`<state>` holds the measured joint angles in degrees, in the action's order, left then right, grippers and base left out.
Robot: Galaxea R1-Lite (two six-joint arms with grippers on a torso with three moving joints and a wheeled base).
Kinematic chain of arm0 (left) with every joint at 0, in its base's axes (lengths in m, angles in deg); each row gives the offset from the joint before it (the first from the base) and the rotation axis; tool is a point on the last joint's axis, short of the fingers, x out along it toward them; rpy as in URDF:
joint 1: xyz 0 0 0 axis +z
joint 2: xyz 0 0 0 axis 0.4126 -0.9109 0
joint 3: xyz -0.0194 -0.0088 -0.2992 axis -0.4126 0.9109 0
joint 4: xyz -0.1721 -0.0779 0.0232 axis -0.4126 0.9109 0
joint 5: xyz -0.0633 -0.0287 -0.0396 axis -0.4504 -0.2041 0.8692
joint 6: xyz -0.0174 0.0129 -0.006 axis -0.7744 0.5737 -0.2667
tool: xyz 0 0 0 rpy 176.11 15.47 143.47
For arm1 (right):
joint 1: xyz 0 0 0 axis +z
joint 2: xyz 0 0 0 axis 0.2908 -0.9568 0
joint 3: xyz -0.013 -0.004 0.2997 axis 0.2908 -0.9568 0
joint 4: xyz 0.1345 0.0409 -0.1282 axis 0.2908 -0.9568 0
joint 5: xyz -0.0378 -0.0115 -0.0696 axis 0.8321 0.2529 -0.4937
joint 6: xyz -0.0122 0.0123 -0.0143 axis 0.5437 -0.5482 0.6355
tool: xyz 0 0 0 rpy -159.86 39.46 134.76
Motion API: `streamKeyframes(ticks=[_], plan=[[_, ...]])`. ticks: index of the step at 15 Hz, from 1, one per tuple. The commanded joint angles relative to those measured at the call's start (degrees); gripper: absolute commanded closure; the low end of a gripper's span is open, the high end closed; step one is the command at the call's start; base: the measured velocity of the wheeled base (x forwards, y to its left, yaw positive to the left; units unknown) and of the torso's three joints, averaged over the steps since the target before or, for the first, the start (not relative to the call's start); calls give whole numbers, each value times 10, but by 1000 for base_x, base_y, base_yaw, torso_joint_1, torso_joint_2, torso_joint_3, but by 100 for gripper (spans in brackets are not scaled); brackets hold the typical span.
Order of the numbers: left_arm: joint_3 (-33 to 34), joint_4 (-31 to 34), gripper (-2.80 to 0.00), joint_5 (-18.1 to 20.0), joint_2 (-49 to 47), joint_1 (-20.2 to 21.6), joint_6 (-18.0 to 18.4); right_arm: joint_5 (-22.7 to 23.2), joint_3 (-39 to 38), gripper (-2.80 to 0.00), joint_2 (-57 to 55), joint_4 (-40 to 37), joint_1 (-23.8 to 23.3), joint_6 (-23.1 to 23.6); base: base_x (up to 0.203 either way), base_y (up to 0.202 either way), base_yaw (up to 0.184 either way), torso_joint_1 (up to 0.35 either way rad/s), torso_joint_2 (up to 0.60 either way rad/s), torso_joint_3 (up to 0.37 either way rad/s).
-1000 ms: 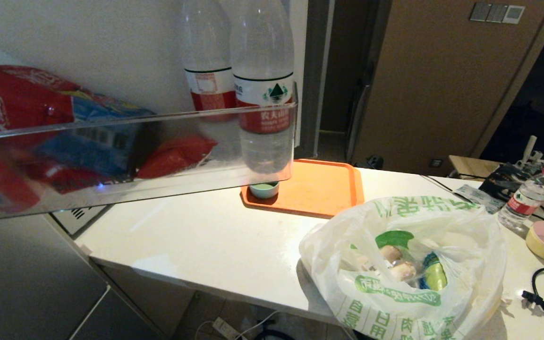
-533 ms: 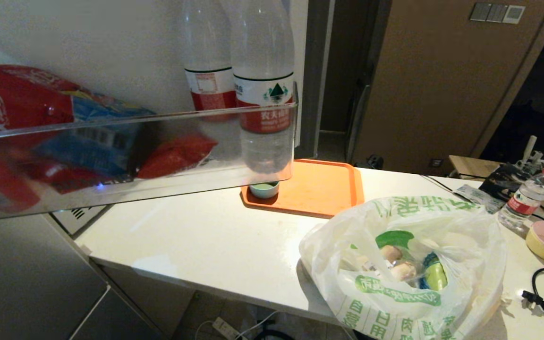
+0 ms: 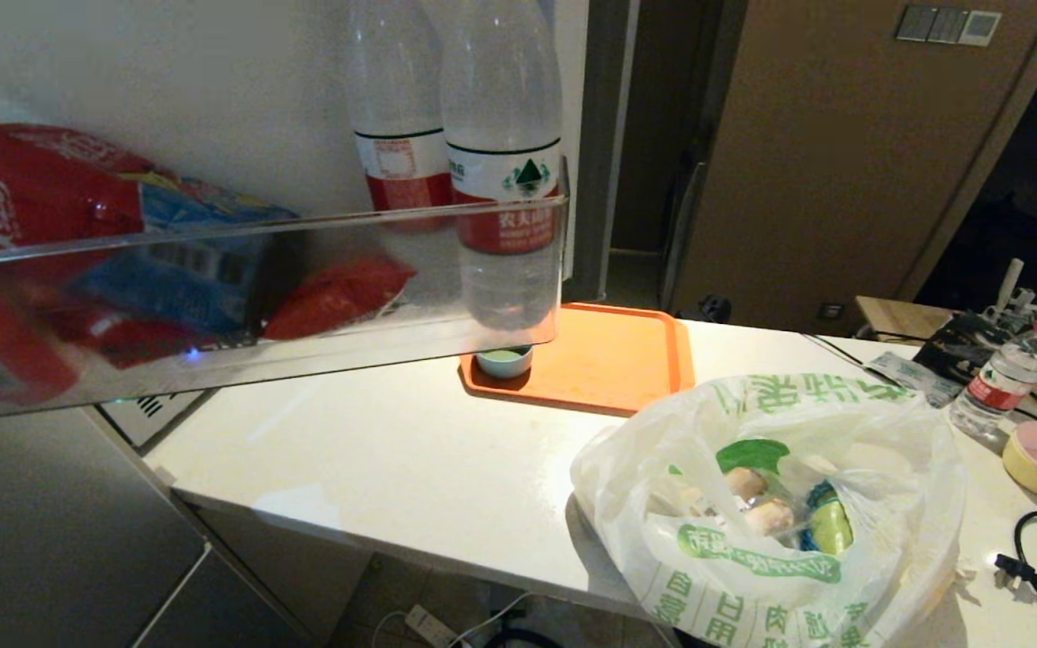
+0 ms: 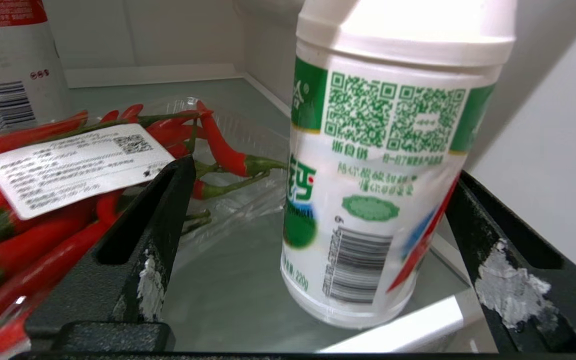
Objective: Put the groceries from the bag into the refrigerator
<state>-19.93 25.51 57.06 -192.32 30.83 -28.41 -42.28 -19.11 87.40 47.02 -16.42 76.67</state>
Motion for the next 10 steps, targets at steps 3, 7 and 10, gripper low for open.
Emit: streamKeyframes(ticks=[3, 7, 10], plan=[[18, -4, -280, 1, 20, 0, -1, 0, 0, 0, 0, 0, 0, 0, 0, 0, 0, 0, 0, 0], [38, -18, -280, 20, 38, 0, -1, 0, 0, 0, 0, 0, 0, 0, 0, 0, 0, 0, 0, 0], [67, -38, -280, 34, 61, 0, 0, 0, 0, 0, 0, 0, 0, 0, 0, 0, 0, 0, 0, 0]])
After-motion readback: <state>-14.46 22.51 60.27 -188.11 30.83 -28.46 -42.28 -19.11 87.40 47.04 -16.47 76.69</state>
